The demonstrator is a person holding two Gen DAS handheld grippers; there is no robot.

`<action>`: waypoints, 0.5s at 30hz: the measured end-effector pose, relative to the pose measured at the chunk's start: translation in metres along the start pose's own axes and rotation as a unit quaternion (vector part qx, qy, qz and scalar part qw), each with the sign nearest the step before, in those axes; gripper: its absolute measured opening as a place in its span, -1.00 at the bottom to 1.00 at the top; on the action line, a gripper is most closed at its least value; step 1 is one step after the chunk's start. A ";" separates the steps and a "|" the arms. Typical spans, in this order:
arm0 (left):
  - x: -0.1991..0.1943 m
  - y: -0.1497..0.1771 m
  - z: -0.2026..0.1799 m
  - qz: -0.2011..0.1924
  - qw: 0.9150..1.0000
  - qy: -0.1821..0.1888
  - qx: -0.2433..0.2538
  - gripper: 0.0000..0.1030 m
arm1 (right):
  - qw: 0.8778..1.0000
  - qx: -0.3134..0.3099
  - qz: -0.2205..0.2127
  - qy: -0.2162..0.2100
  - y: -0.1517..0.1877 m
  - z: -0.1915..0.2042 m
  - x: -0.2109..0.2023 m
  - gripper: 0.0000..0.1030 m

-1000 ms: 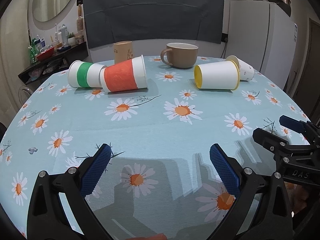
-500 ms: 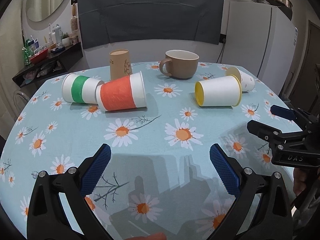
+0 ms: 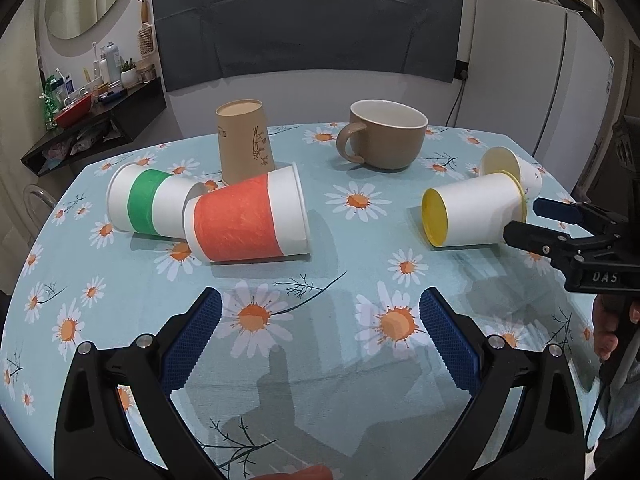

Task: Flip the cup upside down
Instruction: 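Move the right tool toward the white yellow-rimmed cup lying on its side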

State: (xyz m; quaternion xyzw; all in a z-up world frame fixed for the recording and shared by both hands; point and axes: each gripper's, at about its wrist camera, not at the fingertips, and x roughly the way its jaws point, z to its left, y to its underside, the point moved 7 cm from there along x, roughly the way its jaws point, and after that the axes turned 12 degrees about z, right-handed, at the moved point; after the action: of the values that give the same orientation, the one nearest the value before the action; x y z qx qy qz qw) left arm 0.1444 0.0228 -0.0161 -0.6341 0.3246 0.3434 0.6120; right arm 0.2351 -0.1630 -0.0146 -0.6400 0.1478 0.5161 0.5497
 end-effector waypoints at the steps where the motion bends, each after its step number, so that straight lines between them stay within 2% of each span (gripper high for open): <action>1: 0.001 0.000 0.000 0.002 1.000 0.002 0.002 0.88 | 1.000 0.000 0.010 -0.013 0.000 0.000 0.005 0.07; 2: 0.002 0.001 -0.001 0.004 1.000 0.003 0.005 0.88 | 0.999 0.003 0.023 -0.025 0.000 0.000 0.011 -0.30; 3: 0.003 0.002 -0.001 0.004 1.000 0.001 0.007 0.88 | 0.999 0.005 0.029 -0.040 0.002 0.002 0.015 -0.48; 4: 0.003 0.003 -0.001 0.004 1.000 -0.001 0.008 0.88 | 0.998 0.004 0.036 -0.060 0.003 0.005 0.018 -0.80; 5: 0.003 0.003 -0.001 0.003 1.000 -0.003 0.008 0.88 | 0.997 0.000 0.041 -0.072 0.005 0.009 0.020 -0.91; 8: 0.000 0.005 -0.001 0.003 1.000 -0.003 0.006 0.89 | 0.998 -0.025 0.033 -0.057 0.011 0.020 0.014 -0.93; 15: -0.017 0.017 -0.004 -0.005 1.000 -0.008 0.010 0.88 | 0.996 -0.051 0.038 -0.066 0.034 0.047 0.002 -0.93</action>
State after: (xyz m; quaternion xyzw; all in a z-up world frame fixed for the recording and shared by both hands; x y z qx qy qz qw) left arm 0.1211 0.0184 -0.0107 -0.6270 0.3203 0.3421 0.6224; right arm 0.1869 -0.1339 -0.0288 -0.6257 0.1093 0.5844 0.5050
